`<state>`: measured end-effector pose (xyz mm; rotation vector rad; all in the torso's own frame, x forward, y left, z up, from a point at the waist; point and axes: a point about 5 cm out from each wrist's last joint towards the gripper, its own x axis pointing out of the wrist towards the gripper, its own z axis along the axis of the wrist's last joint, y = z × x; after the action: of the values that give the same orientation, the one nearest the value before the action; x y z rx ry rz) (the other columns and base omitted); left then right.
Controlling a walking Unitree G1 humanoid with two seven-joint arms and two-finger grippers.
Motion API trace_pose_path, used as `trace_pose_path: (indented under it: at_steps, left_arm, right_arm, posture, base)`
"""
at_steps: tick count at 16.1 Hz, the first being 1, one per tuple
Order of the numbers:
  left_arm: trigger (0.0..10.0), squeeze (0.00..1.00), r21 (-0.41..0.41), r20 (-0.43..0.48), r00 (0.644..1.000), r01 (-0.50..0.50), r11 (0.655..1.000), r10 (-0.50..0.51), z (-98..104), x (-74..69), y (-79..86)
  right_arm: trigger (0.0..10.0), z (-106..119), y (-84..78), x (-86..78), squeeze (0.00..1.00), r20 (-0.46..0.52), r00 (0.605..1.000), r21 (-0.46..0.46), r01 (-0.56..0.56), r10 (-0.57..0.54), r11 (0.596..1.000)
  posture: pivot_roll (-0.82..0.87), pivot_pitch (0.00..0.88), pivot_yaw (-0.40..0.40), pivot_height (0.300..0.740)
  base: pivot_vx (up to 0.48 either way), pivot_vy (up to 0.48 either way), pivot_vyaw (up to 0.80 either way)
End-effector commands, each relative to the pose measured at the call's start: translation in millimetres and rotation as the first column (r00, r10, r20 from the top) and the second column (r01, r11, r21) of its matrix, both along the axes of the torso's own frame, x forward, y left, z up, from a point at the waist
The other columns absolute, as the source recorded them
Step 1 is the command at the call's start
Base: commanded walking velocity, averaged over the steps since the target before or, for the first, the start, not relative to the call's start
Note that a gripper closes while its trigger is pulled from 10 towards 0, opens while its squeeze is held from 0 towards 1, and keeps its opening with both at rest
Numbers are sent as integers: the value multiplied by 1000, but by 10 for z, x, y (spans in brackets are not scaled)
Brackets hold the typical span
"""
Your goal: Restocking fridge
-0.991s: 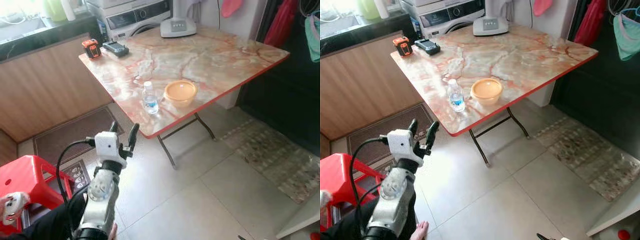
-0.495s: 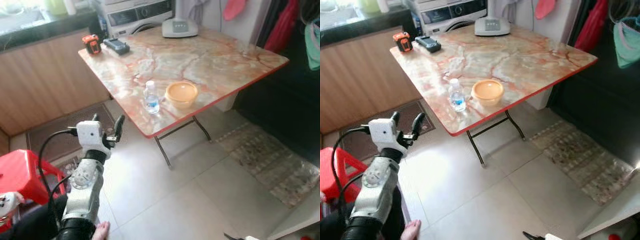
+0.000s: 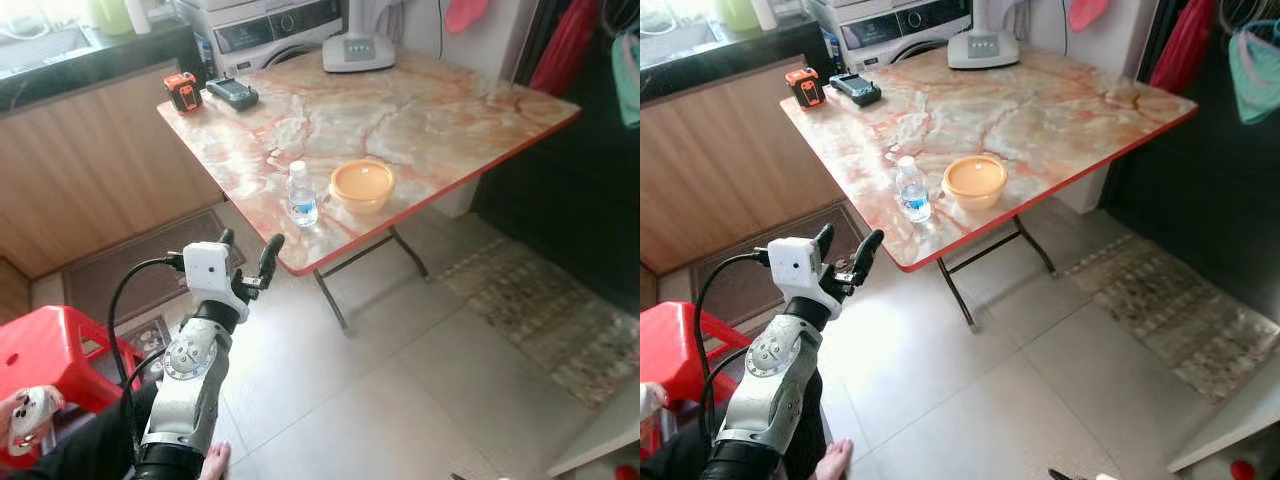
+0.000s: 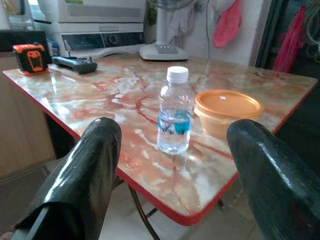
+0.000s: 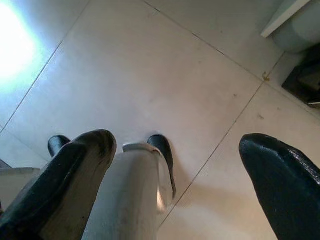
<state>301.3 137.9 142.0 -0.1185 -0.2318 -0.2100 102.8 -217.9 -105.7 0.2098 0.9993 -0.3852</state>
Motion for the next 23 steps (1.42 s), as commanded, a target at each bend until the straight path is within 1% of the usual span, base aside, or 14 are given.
trace_pose_path:
  at_steps: [1, 3, 4, 5, 8, 13, 17, 23]
  left_arm:
    - [10000, 0, -4, 33, 999, -24, 1000, 24, 106, 38, 40]
    - [10000, 0, 2, 53, 999, -13, 1000, 12, 168, 64, 13]
    - [10000, 0, 9, 57, 998, -1, 1000, 0, 179, 70, 3]
    - [10000, 0, 9, 55, 999, 2, 1000, -3, 172, 68, 2]
    - [10000, 0, 15, 56, 998, -5, 1000, 4, 185, 55, 16]
    - [10000, 0, 22, 60, 998, -8, 1000, 6, 203, 19, 29]
    - [10000, 0, 13, 66, 998, -12, 1000, 11, 239, 20, 29]
    - [10000, 0, 10, 67, 998, 1, 1000, -2, 281, 32, 6]
  right_arm:
    - [10000, 0, 17, 10, 0, -1, 1000, 0, -31, 31, 1000]
    - [10000, 5, 15, 34, 0, -7, 997, -9, -79, 79, 997]
    - [10000, 5, 23, 33, 0, 5, 999, -2, -37, 37, 999]
    - [10000, 2, 28, 25, 0, 5, 1000, 2, -29, 29, 1000]
    - [10000, -9, 44, -8, 0, -4, 999, 4, -49, 49, 999]
    - [10000, -15, 35, -39, 0, -18, 996, 3, -87, 87, 996]
    - [10000, -14, 30, -42, 0, -8, 998, 17, -56, 57, 998]
    - [10000, -13, 45, -32, 0, 1, 999, 26, -51, 51, 998]
  posture:
    - [2, 46, 102, 740]
    - [-9, 46, 96, 740]
    - [-16, 37, 99, 740]
    - [-15, 33, 99, 740]
    - [7, 36, 108, 740]
    - [31, 35, 96, 740]
    - [27, 55, 93, 740]
    - [20, 75, 106, 740]
  base:
    - [0, 0, 0]
    - [0, 0, 666]
    - [0, 0, 0]
    - [0, 0, 0]
    - [0, 0, 0]
    - [0, 0, 0]
    - [263, 0, 0]
    - [287, 0, 0]
